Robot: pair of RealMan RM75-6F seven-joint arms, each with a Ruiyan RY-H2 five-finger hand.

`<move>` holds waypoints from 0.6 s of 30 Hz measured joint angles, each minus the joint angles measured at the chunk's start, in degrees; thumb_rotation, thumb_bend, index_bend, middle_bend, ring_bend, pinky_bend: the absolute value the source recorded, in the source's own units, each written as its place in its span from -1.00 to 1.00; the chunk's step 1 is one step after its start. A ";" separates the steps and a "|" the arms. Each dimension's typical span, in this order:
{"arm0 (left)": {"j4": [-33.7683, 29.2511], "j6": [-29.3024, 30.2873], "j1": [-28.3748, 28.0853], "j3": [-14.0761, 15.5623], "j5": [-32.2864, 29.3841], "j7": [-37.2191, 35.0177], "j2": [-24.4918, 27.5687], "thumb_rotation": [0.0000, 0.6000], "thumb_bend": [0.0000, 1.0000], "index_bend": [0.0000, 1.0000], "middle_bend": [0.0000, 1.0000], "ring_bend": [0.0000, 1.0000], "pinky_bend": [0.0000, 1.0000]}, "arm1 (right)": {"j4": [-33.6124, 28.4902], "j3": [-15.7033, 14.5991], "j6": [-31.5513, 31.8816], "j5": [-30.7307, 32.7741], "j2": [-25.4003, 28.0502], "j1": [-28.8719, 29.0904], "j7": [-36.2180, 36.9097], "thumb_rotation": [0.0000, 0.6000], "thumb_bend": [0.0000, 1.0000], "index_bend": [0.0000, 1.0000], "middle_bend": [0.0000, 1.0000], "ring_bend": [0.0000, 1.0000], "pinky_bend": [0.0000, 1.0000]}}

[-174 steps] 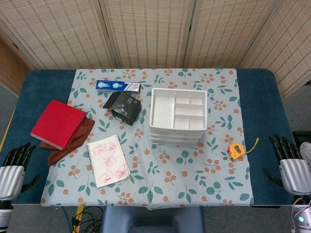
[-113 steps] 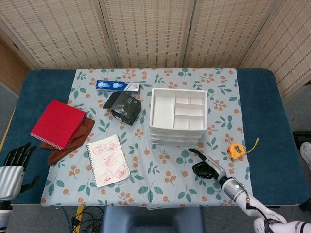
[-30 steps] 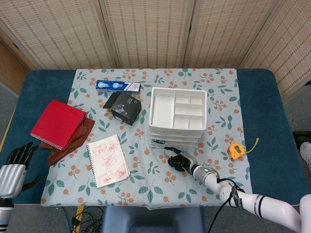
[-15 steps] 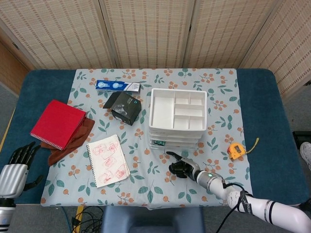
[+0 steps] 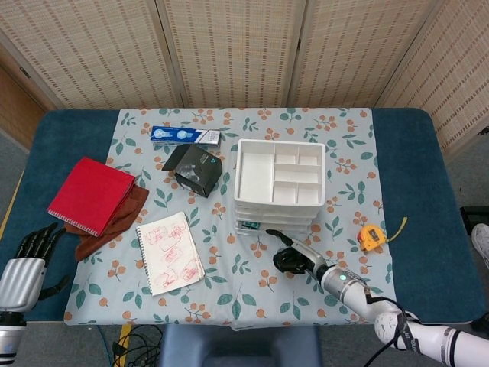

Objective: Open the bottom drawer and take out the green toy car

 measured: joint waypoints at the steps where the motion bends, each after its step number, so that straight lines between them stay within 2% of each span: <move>1: -0.01 -0.02 -0.03 0.01 0.02 0.03 -0.04 1.00 -0.55 -0.82 -0.89 -0.86 -0.83 | 0.09 -0.21 0.19 0.07 0.29 0.10 -0.13 1.00 0.55 -1.00 0.55 0.95 1.00; 14: -0.40 0.02 -0.05 0.06 -0.01 0.45 0.02 1.00 -0.55 -0.82 -0.89 -0.86 -0.83 | 4.24 -3.82 2.12 3.61 0.38 3.45 -1.19 1.00 0.55 -1.00 0.54 0.95 1.00; 18: -0.45 0.02 -0.02 0.04 -0.14 0.46 0.02 1.00 -0.55 -0.82 -0.89 -0.86 -0.83 | 4.58 -4.90 1.80 4.55 0.67 4.47 -1.52 1.00 0.55 -0.88 0.54 0.94 1.00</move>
